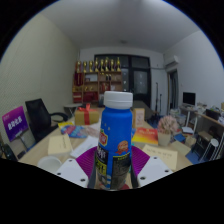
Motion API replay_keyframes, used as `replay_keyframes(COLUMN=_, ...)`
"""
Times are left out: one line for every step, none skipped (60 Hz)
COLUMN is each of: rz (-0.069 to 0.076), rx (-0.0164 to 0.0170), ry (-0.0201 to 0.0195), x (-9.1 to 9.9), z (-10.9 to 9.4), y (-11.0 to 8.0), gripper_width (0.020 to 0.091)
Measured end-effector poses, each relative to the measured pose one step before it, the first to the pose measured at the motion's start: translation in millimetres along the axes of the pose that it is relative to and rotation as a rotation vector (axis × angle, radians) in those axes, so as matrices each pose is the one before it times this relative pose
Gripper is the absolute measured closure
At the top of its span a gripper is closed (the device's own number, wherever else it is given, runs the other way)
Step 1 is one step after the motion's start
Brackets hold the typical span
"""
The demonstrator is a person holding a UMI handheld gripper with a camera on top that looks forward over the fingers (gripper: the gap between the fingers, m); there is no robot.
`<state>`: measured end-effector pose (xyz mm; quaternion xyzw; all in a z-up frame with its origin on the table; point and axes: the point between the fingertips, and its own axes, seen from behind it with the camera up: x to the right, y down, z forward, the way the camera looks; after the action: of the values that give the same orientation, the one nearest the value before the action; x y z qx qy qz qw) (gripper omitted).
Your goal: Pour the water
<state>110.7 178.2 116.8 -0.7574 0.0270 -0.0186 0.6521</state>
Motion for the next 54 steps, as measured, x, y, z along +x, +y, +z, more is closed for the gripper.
replay_keyframes(rz=-0.0001, rx=-0.01486, ry=0.00516, x=3.61, z=3.48, y=8.16, gripper_width=0.061)
replay_keyframes(rz=-0.001, rx=-0.01416, ry=0.00587, x=3.71, z=3.11, y=7.26, gripper_width=0.0609)
replay_keyframes(rz=-0.0017, rx=-0.01264, ry=0.00724, x=3.16, z=2.33, y=6.21, gripper_width=0.0609)
replay_keyframes(rz=-0.002, rx=-0.01104, ry=0.00925, x=-3.27, z=7.16, y=5.16, gripper_width=0.0609)
replay_keyframes(rz=-0.0022, rx=-0.00585, ry=0.01168, x=-24.88, z=-11.96, y=-0.15, gripper_width=0.0609)
replay_keyframes(rz=-0.0025, rx=-0.00573, ry=0.0024, x=0.82, z=1.28, y=5.03, gripper_width=0.0609)
replay_keyframes(rz=-0.0021, rx=-0.00678, ry=0.00095, x=0.23, z=0.81, y=5.03, gripper_width=0.0609)
replay_keyframes(rz=-0.0013, rx=-0.00866, ry=0.00035, x=0.32, z=0.68, y=5.06, gripper_width=0.0609)
replay_keyframes(rz=0.0005, rx=-0.01167, ry=-0.00144, x=-0.48, z=0.04, y=5.84, gripper_width=0.0607)
replay_keyframes(rz=0.0006, rx=0.02829, ry=-0.004, x=-1.71, z=-0.28, y=-5.03, gripper_width=0.0605)
replay_keyframes(rz=-0.0045, rx=0.01555, ry=-0.00005, x=-1.2, z=0.3, y=-2.43, gripper_width=0.0605)
replay_keyframes(rz=-0.0009, rx=-0.00609, ry=-0.00938, x=20.7, z=19.12, y=5.05, gripper_width=0.0604)
replay_keyframes(rz=-0.006, rx=0.00846, ry=0.00303, x=-19.73, z=-16.07, y=-1.82, gripper_width=0.0607)
replay_keyframes(rz=-0.0096, rx=0.00056, ry=0.00129, x=-0.9, z=-1.46, y=0.74, gripper_width=0.0607)
replay_keyframes(rz=-0.0073, rx=-0.00053, ry=0.00013, x=-0.62, z=-0.61, y=0.3, gripper_width=0.0607)
replay_keyframes(rz=-0.0031, rx=0.00171, ry=0.00088, x=-0.31, z=-0.45, y=-0.78, gripper_width=0.0608)
replay_keyframes(rz=0.0016, rx=-0.00128, ry=0.00139, x=0.16, z=-0.48, y=0.04, gripper_width=0.0607)
replay_keyframes(rz=0.0038, rx=-0.00079, ry=0.00159, x=0.24, z=-0.35, y=-0.18, gripper_width=0.0607)
replay_keyframes(rz=0.0042, rx=-0.00239, ry=0.00077, x=0.23, z=-0.39, y=0.25, gripper_width=0.0606)
replay_keyframes(rz=0.0025, rx=-0.00096, ry=-0.0018, x=0.02, z=11.24, y=-0.12, gripper_width=0.0606)
replay_keyframes(rz=0.0015, rx=-0.00348, ry=0.00009, x=-0.67, z=-3.5, y=0.54, gripper_width=0.0595)
replay_keyframes(rz=0.001, rx=-0.00446, ry=-0.00058, x=0.46, z=-2.13, y=0.48, gripper_width=0.0573)
replay_keyframes(rz=0.0008, rx=-0.00465, ry=-0.00057, x=0.61, z=-2.06, y=-0.03, gripper_width=0.0548)
replay_keyframes(rz=0.0014, rx=-0.00971, ry=-0.00094, x=0.12, z=-1.76, y=0.86, gripper_width=0.0525)
replay_keyframes(rz=0.0028, rx=-0.01271, ry=-0.00119, x=-0.27, z=-0.9, y=-0.34, gripper_width=0.0507)
replay_keyframes(rz=0.0041, rx=-0.01167, ry=-0.00338, x=-0.35, z=-2.61, y=0.83, gripper_width=0.0487)
replay_keyframes(rz=0.0046, rx=-0.01221, ry=-0.0048, x=-0.88, z=-2.84, y=1.21, gripper_width=0.0465)
replay_keyframes(rz=0.0058, rx=-0.01357, ry=-0.00286, x=-0.48, z=-3.05, y=1.55, gripper_width=0.0433)
replay_keyframes(rz=0.006, rx=-0.01228, ry=-0.00078, x=-0.09, z=-3.18, y=1.38, gripper_width=0.0412)
replay_keyframes(rz=0.0074, rx=-0.01072, ry=-0.00304, x=11.28, z=3.29, y=3.51, gripper_width=0.0376)
replay_keyframes(rz=0.007, rx=-0.01156, ry=0.00225, x=-5.01, z=-2.11, y=1.41, gripper_width=0.0331)
replay_keyframes(rz=0.0058, rx=-0.01315, ry=0.00448, x=-4.99, z=-9.48, y=-0.35, gripper_width=0.0283)
replay_keyframes(rz=0.0041, rx=-0.01018, ry=0.00246, x=0.87, z=-4.28, y=0.77, gripper_width=0.0247)
replay_keyframes(rz=0.0026, rx=-0.00746, ry=0.00425, x=1.11, z=-4.93, y=0.51, gripper_width=0.0248)
replay_keyframes(rz=0.002, rx=-0.00607, ry=0.00099, x=-0.02, z=-5.37, y=0.59, gripper_width=0.0249)
replay_keyframes(rz=0.0013, rx=-0.00424, ry=0.00572, x=0.57, z=-5.95, y=0.38, gripper_width=0.0247)
replay_keyframes(rz=0.0008, rx=-0.00456, ry=0.0068, x=0.73, z=-6.29, y=0.53, gripper_width=0.0247)
replay_keyframes(rz=0.0006, rx=-0.00524, ry=0.00738, x=1.63, z=-5.1, y=1.85, gripper_width=0.025)
replay_keyframes(rz=0.0009, rx=-0.00568, ry=0.0074, x=0.63, z=-6.79, y=1.12, gripper_width=0.0252)
replay_keyframes(rz=0.0009, rx=-0.00744, ry=0.00589, x=0.59, z=-7.23, y=0.93, gripper_width=0.0254)
replay_keyframes(rz=0.0002, rx=-0.00913, ry=0.00471, x=0.18, z=-7.75, y=1.32, gripper_width=0.0262)
replay_keyframes(rz=-0.0002, rx=-0.01027, ry=0.00494, x=0.38, z=-7.99, y=1.65, gripper_width=0.026)
replay_keyframes(rz=-0.0003, rx=-0.0117, ry=0.00302, x=3.47, z=-6.62, y=-2.44, gripper_width=0.0261)
replay_keyframes(rz=0.0004, rx=-0.0049, ry=0.00634, x=-2.28, z=-12.47, y=3.14, gripper_width=0.0263)
replay_keyframes(rz=0.0003, rx=-0.00277, ry=0.00305, x=-1.0, z=-10.4, y=0.39, gripper_width=0.0263)
replay_keyframes(rz=-0.0004, rx=0.00124, ry=0.00038, x=-1.3, z=-10.93, y=-0.84, gripper_width=0.0261)
replay_keyframes(rz=-0.0007, rx=0.0038, ry=-0.0015, x=-2.18, z=-11.26, y=-1.31, gripper_width=0.026)
replay_keyframes(rz=-0.0003, rx=0.00426, ry=-0.00164, x=-2.37, z=-11.47, y=-1.28, gripper_width=0.0261)
replay_keyframes(rz=-0.0002, rx=0.00284, ry=-0.00079, x=-2.1, z=-11.72, y=-1.31, gripper_width=0.0262)
replay_keyframes(rz=-0.0008, rx=-0.00268, ry=-0.00102, x=0.5, z=-7.8, y=-5.06, gripper_width=0.0265)
replay_keyframes(rz=-0.0014, rx=0.00125, ry=0.00567, x=-3.27, z=-15.0, y=1.47, gripper_width=0.0262)
replay_keyframes(rz=-0.0008, rx=-0.00083, ry=0.00705, x=-1.27, z=-12.35, y=-0.15, gripper_width=0.0263)
replay_keyframes(rz=-0.0005, rx=-0.00127, ry=0.0087, x=-1.14, z=-12.52, y=-0.3, gripper_width=0.0266)
replay_keyframes(rz=-0.0003, rx=-0.00091, ry=0.00926, x=-1.14, z=-12.81, y=-0.21, gripper_width=0.0263)
